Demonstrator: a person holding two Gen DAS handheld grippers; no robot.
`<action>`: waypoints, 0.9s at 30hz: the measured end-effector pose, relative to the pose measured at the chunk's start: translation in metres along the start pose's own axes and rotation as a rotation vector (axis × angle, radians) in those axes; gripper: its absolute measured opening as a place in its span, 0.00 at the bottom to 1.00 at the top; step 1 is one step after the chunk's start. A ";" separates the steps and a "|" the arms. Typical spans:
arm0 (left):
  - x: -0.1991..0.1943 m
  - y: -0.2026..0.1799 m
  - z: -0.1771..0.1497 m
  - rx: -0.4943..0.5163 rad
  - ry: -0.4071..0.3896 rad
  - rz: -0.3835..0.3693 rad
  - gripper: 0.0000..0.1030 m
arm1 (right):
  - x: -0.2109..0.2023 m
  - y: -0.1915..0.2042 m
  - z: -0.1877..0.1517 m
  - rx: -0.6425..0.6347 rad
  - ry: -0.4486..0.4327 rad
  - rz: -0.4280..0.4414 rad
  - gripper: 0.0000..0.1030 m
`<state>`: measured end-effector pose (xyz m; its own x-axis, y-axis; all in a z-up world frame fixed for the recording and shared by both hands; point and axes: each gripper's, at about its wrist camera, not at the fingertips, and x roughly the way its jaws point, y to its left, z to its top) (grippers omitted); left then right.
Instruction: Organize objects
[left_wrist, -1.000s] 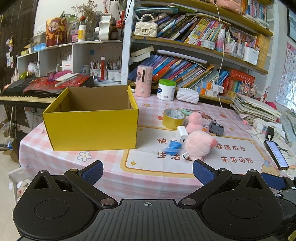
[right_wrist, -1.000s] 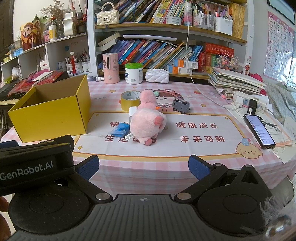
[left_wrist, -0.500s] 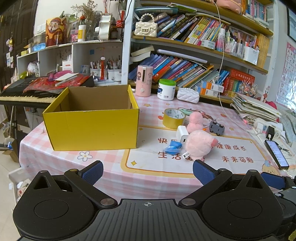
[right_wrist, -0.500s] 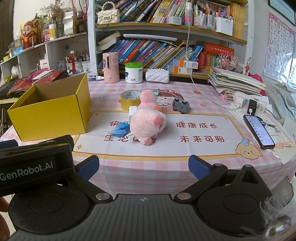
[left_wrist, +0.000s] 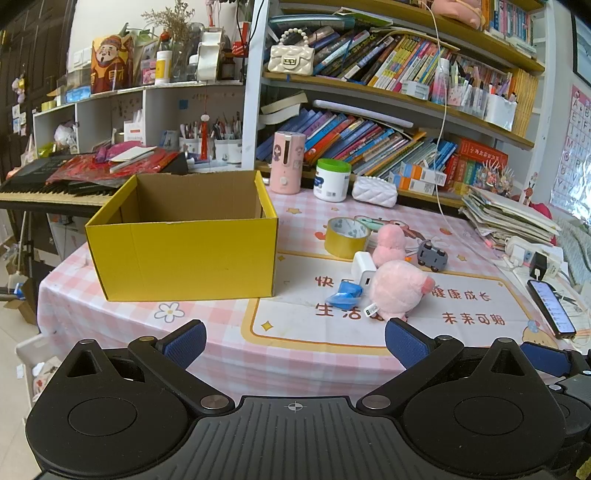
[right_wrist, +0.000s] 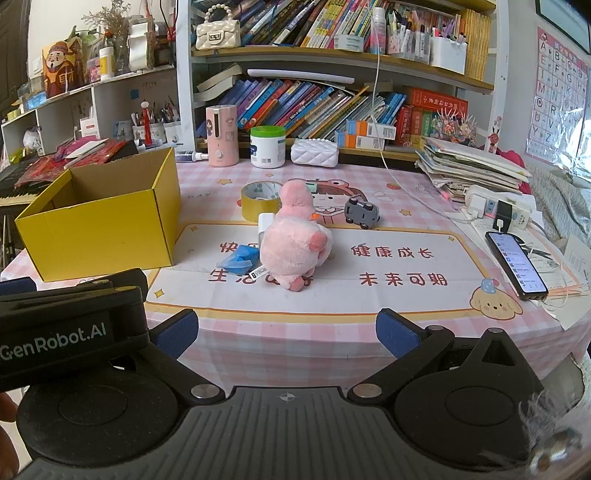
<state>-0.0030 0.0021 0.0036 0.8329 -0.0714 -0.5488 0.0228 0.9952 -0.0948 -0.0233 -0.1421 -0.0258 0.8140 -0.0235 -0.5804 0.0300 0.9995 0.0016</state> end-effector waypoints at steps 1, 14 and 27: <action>0.000 0.000 0.000 0.000 0.000 0.000 1.00 | 0.000 0.000 0.000 0.000 0.000 0.000 1.00; 0.000 0.000 0.000 -0.001 -0.001 0.000 1.00 | -0.001 0.000 0.000 -0.002 -0.002 -0.001 1.00; 0.001 -0.001 0.002 0.000 -0.001 -0.003 1.00 | -0.001 0.000 0.001 -0.004 -0.003 -0.004 1.00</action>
<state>-0.0012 0.0013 0.0047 0.8332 -0.0745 -0.5479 0.0253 0.9950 -0.0968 -0.0234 -0.1419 -0.0241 0.8154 -0.0279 -0.5783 0.0309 0.9995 -0.0045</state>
